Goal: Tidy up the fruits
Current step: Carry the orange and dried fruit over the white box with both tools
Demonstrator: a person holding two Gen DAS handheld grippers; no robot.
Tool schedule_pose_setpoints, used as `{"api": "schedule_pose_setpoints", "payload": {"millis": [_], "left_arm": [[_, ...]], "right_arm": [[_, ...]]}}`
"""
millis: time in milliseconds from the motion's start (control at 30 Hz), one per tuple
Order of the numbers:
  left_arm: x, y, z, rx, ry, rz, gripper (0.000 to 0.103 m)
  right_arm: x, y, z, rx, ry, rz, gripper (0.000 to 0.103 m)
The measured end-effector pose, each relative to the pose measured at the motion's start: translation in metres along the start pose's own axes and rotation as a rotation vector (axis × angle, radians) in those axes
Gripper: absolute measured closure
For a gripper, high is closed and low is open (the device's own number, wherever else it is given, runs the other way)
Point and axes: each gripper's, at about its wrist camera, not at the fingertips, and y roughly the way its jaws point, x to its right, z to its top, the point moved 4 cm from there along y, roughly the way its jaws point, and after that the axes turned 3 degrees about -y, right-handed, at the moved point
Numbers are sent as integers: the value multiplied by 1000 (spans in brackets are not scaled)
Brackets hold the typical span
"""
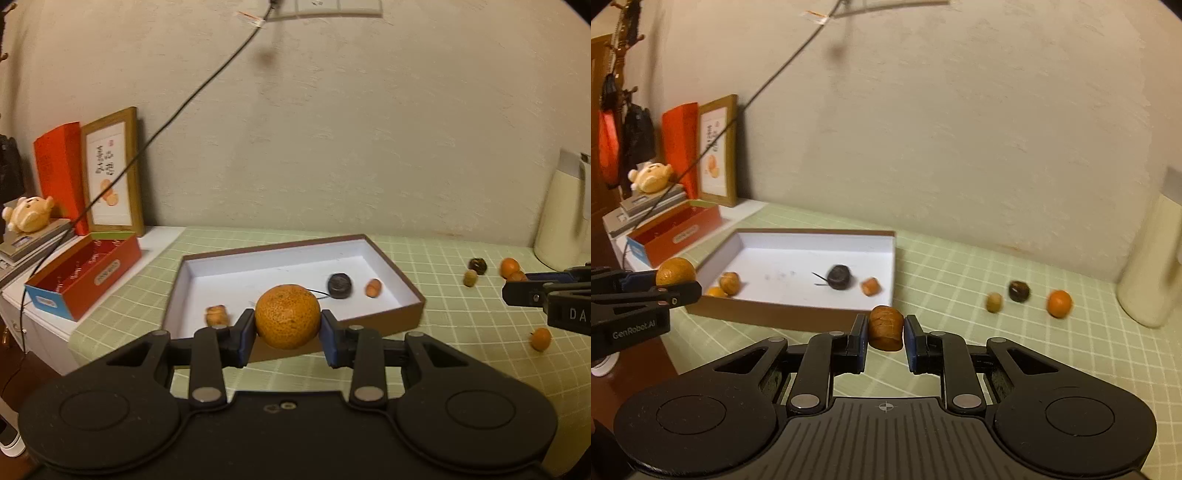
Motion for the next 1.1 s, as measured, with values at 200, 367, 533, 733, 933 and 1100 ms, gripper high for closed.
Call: {"api": "schedule_pose_setpoints", "payload": {"millis": [200, 367, 533, 733, 933, 1100], "left_arm": [[-19, 5, 5, 9, -25, 25, 76], [-29, 11, 14, 24, -41, 37, 76], [-36, 18, 22, 35, -57, 47, 76], [-44, 28, 26, 38, -74, 58, 76], [-51, 37, 31, 45, -84, 67, 76], [-52, 43, 33, 45, -86, 71, 76]], "right_arm": [[-23, 9, 15, 19, -32, 39, 82], [-37, 17, 28, 37, -49, 61, 82], [-44, 28, 43, 58, -61, 75, 82], [-48, 44, 54, 68, -69, 86, 82], [-47, 56, 61, 71, -66, 86, 82], [-45, 64, 63, 68, -67, 86, 82]]}}
